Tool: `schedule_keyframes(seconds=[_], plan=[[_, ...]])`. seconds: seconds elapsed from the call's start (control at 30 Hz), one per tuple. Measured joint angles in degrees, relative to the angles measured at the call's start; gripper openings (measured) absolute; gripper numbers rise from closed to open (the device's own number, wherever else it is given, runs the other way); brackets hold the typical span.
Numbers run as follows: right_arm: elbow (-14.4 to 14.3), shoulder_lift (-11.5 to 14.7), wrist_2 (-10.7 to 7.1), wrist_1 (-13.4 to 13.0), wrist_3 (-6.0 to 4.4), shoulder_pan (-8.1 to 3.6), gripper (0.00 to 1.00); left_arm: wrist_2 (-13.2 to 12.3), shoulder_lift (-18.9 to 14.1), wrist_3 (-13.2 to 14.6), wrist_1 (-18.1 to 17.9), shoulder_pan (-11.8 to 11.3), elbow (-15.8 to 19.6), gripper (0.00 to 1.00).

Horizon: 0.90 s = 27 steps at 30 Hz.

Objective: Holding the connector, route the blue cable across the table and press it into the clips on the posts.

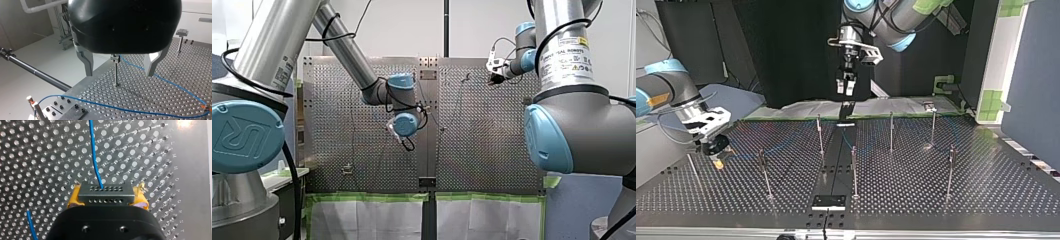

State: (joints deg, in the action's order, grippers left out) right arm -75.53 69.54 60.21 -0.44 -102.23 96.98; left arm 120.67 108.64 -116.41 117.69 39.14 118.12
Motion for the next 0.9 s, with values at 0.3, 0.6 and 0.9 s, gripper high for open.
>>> schedule_keyframes(seconds=[0.3, 0.6, 0.9], plan=[[0.0, 0.0, 0.00, 0.1, 0.00, -0.03, 0.00, -0.1, 0.0, 0.0, -4.3, 0.0, 4.3, 1.00], [0.0, 0.0, -0.01, 0.1, 0.00, 0.00, 0.00, -0.1, 0.0, 0.0, -8.9, 0.0, 8.9, 1.00], [0.0, 0.0, -0.07, 0.2, 0.00, 0.02, 0.00, -0.1, 0.0, 0.0, -13.6, 0.0, 13.6, 1.00]])
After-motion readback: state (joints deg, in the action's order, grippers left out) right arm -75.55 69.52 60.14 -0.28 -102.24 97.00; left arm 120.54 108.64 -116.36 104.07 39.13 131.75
